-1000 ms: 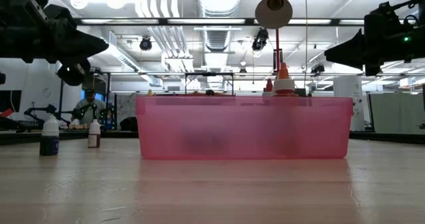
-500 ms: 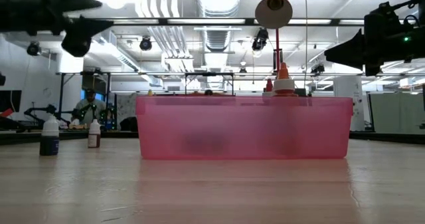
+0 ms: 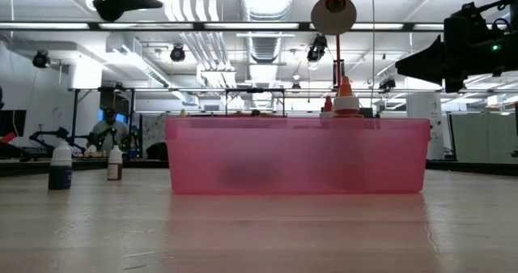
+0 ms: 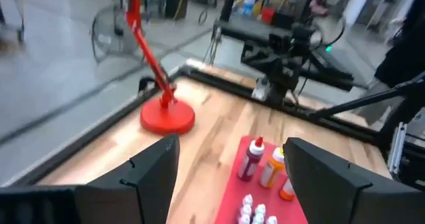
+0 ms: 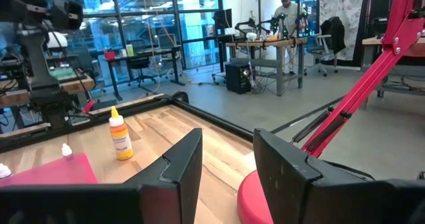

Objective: Pick & Place food coloring
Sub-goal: Put the large yellow food coloring bottle into the red bin

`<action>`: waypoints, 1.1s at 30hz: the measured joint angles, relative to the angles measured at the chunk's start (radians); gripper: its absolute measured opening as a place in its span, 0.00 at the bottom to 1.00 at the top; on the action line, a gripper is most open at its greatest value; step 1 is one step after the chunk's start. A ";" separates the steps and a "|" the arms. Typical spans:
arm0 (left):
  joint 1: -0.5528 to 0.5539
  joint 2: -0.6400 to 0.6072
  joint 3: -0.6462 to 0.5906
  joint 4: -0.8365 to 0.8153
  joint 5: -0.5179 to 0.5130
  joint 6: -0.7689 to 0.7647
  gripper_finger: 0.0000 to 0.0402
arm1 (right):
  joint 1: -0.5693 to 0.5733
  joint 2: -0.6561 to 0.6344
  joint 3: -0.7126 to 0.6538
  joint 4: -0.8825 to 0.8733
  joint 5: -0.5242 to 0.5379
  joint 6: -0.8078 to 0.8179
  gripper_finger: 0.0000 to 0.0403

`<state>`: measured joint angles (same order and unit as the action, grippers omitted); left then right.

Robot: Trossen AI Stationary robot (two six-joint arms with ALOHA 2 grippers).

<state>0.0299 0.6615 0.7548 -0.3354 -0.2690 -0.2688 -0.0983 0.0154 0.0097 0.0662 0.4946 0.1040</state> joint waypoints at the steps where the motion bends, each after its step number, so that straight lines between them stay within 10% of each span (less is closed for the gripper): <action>1: 0.000 0.032 0.028 -0.020 -0.006 -0.021 0.61 | 0.000 0.000 0.000 0.000 0.000 0.000 0.32; 12: 0.001 0.286 0.253 -0.295 -0.206 -0.140 0.61 | 0.000 0.000 0.000 0.000 0.000 0.000 0.32; 33: 0.081 0.540 0.255 -0.458 -0.336 -0.179 0.61 | 0.000 0.000 0.000 0.000 0.000 0.000 0.32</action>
<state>0.1107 1.2012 1.0100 -0.7938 -0.6046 -0.4475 -0.0986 0.0158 0.0097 0.0662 0.4946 0.1039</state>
